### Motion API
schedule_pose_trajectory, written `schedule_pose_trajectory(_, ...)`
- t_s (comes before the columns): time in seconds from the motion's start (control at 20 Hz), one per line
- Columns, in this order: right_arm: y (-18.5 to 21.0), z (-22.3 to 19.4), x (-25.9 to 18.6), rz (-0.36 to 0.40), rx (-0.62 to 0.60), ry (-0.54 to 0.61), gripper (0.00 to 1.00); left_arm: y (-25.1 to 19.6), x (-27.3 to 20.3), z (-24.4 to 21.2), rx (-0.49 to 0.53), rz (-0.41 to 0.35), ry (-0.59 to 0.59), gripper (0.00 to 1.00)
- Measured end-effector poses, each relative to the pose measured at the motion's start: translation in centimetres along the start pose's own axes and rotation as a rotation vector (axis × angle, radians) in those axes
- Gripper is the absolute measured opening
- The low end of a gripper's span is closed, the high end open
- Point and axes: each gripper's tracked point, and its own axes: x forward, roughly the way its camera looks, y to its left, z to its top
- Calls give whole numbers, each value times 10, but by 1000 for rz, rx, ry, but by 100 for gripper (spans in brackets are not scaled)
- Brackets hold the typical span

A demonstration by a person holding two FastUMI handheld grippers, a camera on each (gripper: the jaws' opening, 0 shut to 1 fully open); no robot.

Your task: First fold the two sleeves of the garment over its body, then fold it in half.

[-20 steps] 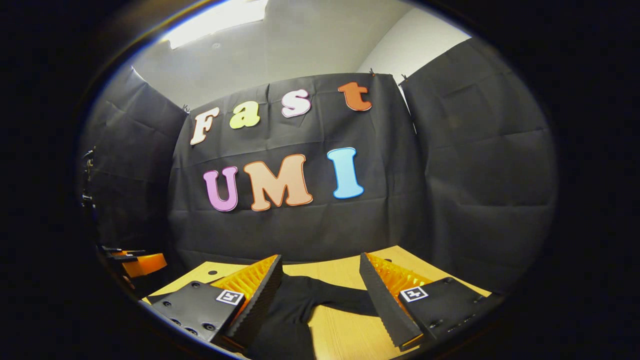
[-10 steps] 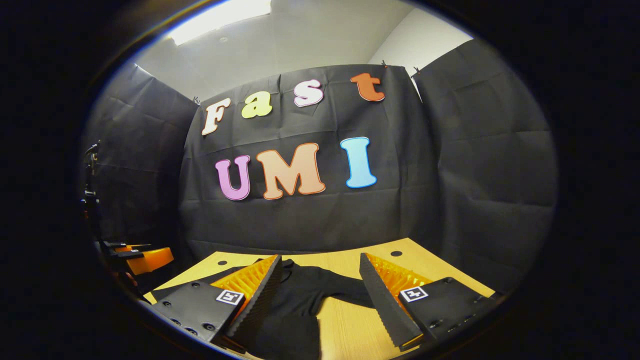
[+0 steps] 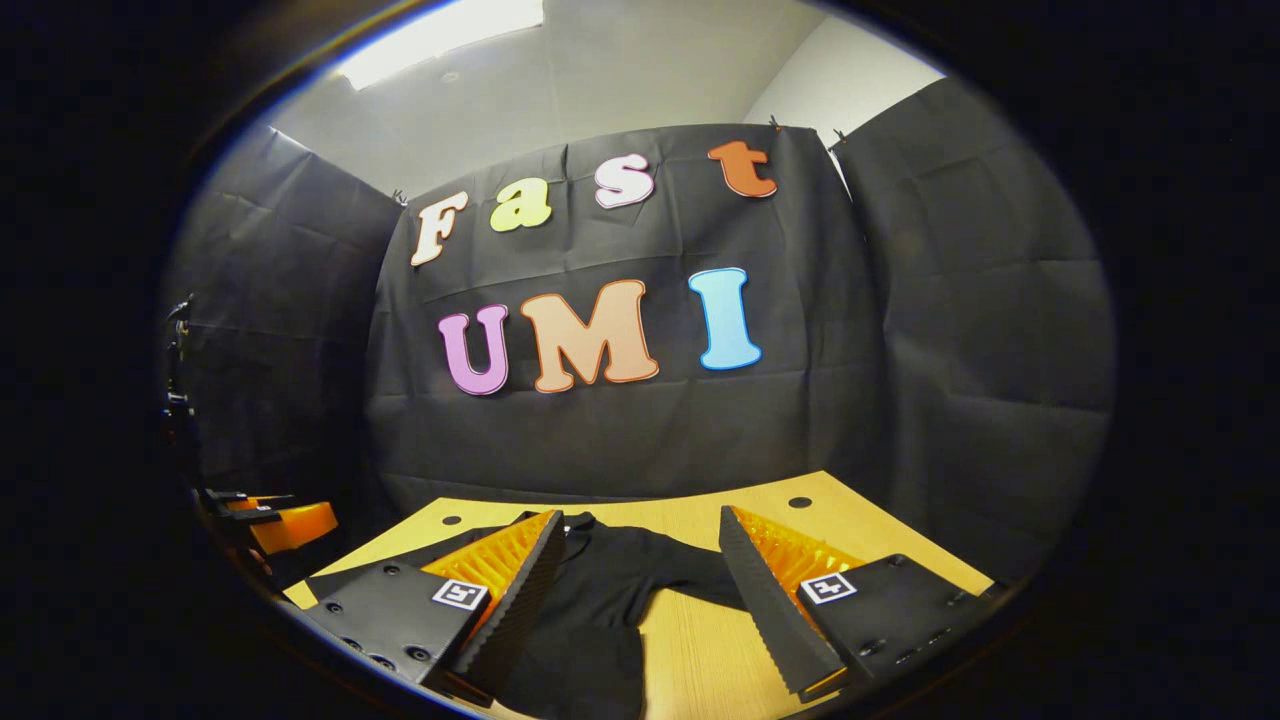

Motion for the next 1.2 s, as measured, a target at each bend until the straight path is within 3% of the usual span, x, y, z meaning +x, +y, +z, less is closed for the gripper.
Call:
schedule_pose_trajectory(0.85, -13, -6, 9, -2, -7, 16, 94, 17, -10, -5, -9, 63, 2, 96)
schedule_pose_trajectory(1.2, -86, -9, 31, -128, -36, 46, 97, 43, -11, -4, 16, 146, 5, 96)
